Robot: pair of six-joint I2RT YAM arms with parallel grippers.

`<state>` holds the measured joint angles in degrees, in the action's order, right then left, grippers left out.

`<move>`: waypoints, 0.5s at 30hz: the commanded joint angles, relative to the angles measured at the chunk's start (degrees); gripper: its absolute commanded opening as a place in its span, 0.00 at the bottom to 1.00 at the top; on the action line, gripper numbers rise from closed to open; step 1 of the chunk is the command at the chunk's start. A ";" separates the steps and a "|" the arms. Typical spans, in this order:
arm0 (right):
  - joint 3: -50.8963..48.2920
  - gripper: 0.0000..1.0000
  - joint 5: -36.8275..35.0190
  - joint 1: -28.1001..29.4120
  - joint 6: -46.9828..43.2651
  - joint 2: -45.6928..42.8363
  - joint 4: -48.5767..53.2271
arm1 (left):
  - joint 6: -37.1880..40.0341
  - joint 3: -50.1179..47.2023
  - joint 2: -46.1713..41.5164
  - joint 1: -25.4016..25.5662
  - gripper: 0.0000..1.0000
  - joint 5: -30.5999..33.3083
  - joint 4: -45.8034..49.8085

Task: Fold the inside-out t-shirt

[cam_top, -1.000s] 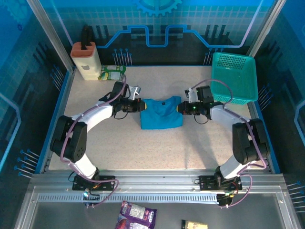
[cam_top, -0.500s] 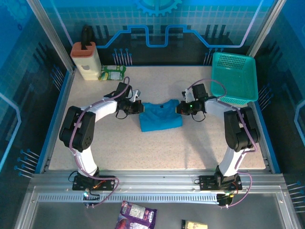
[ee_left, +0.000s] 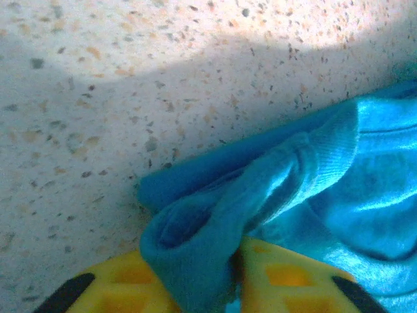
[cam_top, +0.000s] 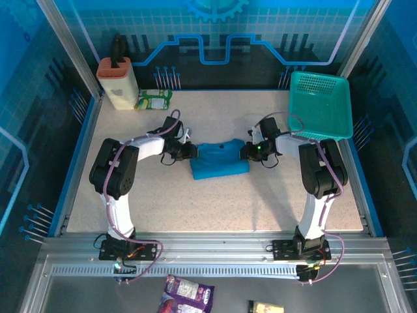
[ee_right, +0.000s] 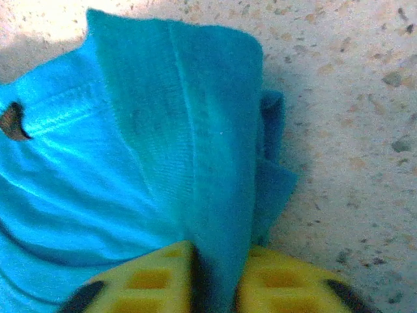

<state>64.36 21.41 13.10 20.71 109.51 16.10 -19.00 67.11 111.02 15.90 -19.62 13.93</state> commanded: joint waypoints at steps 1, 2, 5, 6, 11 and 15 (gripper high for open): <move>0.51 0.36 -2.91 -0.18 0.56 -4.41 4.60 | -0.77 1.45 -5.61 -0.96 0.35 2.01 2.72; 0.51 0.40 -3.23 -0.13 0.68 -5.99 5.59 | -0.93 1.75 -7.20 -0.95 0.38 2.05 4.03; 0.33 0.44 -4.19 -0.11 1.74 -10.05 8.12 | -1.47 2.39 -11.75 -0.45 0.41 1.18 6.96; 0.62 0.45 -4.19 -0.07 2.79 -10.85 9.31 | -1.50 2.58 -12.74 0.18 0.41 0.71 8.00; 1.11 0.37 9.68 0.24 7.06 -9.60 10.52 | -5.45 2.69 -12.05 4.87 0.25 -3.53 10.74; -2.30 0.28 23.18 1.03 11.38 -6.96 3.78 | -9.08 0.60 -9.40 9.07 0.11 -4.50 9.26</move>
<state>64.45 32.25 13.19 27.83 100.22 22.17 -24.47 69.65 99.24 22.81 -21.52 20.75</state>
